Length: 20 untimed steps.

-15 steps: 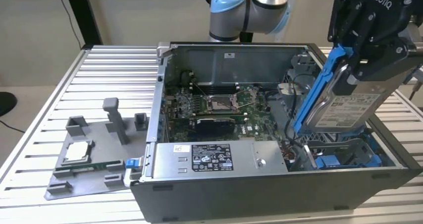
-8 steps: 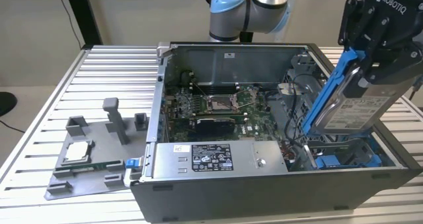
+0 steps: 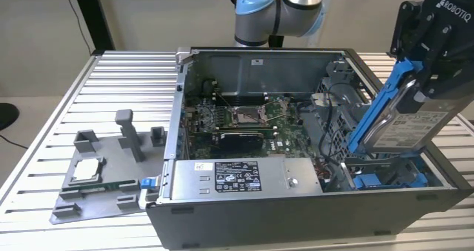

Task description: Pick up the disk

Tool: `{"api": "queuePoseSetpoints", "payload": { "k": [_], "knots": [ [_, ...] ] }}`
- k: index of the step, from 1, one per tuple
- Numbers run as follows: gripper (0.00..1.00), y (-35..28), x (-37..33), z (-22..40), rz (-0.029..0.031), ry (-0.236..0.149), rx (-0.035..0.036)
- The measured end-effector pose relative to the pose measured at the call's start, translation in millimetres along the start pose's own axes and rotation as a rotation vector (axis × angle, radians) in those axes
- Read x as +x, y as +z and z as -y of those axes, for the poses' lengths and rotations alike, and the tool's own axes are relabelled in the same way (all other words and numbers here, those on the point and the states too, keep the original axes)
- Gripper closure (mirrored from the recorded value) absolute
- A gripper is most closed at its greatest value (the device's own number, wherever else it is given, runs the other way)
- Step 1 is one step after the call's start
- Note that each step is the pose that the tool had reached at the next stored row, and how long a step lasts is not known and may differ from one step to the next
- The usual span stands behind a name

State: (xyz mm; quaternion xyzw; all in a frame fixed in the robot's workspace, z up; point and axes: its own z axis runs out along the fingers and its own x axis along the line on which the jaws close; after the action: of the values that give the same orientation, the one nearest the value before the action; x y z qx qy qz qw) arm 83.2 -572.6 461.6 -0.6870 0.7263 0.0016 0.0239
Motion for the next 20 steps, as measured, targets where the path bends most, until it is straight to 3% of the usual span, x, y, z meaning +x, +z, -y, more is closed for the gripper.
{"api": "queuePoseSetpoints", "payload": {
  "k": [5, 8, 20],
  "knots": [
    [1.0, 1.6, 8.4, 6.7, 0.0, 0.0, 0.0],
    [1.0, 2.4, 12.0, 7.1, -0.0001, 0.001, 0.0],
    [1.0, 10.9, 13.6, 7.1, 0.0001, 0.0, 0.0]
  ]
}}
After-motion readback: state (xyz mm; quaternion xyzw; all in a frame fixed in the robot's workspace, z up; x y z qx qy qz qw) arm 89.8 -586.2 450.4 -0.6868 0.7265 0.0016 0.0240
